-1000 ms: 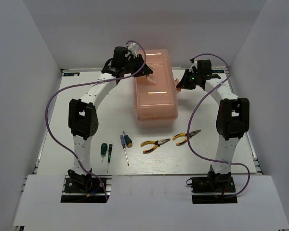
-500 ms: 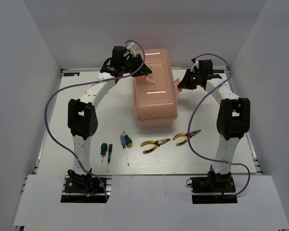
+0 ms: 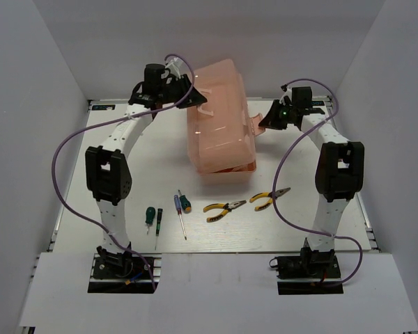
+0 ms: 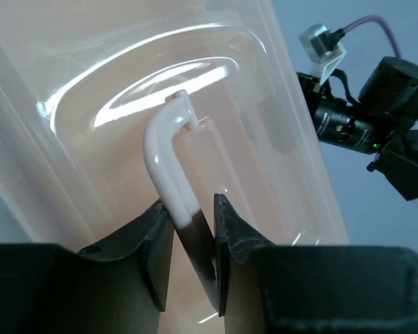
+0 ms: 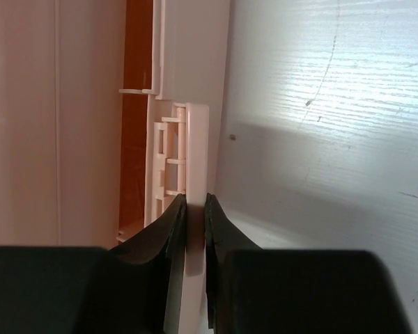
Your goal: Sort the tools into containers
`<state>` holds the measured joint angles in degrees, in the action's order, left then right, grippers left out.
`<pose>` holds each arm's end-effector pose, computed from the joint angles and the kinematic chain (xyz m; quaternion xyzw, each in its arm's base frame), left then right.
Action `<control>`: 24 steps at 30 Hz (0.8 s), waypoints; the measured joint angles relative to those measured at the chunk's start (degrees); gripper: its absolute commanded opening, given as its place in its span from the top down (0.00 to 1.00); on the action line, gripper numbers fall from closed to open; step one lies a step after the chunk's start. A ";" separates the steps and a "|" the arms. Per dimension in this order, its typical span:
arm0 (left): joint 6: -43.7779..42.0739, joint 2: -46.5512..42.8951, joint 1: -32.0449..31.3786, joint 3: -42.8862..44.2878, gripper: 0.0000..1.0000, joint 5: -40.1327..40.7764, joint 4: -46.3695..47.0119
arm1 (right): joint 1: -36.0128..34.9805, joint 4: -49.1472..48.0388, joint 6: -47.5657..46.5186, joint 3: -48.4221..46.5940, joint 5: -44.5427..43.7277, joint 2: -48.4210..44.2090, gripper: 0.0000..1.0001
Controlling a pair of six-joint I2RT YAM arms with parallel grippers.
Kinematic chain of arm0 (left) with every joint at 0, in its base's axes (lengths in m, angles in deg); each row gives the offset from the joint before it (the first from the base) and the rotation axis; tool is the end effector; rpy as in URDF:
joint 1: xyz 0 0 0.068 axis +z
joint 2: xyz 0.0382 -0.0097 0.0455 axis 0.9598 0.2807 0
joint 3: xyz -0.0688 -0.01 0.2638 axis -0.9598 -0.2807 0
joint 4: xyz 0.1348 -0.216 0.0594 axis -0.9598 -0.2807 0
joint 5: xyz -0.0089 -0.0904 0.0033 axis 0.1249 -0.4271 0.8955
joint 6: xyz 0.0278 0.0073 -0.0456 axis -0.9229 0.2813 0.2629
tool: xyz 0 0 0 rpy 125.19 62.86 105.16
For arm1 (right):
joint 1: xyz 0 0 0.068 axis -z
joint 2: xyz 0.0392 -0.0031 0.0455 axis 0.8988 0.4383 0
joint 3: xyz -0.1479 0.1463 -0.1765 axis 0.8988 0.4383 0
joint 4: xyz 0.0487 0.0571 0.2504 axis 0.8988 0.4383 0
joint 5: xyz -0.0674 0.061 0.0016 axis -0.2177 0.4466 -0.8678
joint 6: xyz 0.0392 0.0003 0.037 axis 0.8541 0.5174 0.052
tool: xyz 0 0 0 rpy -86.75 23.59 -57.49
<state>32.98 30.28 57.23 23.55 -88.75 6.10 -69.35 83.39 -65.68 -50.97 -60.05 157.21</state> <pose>0.4612 -0.1576 0.3295 0.0448 0.8273 -0.4383 0.3486 0.4603 0.0576 0.2434 0.0116 0.8888 0.2692 0.3706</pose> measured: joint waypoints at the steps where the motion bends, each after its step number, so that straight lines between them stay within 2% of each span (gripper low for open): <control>1: 0.07 -0.68 0.50 -0.74 1.00 -0.31 0.28 | 0.13 0.00 0.20 0.09 0.26 0.00 1.00; 13: -1.27 -7.87 6.91 -8.85 1.00 -2.21 1.51 | 3.41 -0.83 1.64 1.95 4.04 0.00 1.00; 24: -7.39 -14.10 12.31 -19.78 1.00 3.34 0.02 | 8.46 -3.28 1.90 3.32 4.70 -0.20 1.00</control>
<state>25.59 16.18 69.53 3.77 -85.40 6.13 -60.89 80.11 -63.78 -47.65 -55.35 157.01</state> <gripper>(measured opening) 0.318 0.168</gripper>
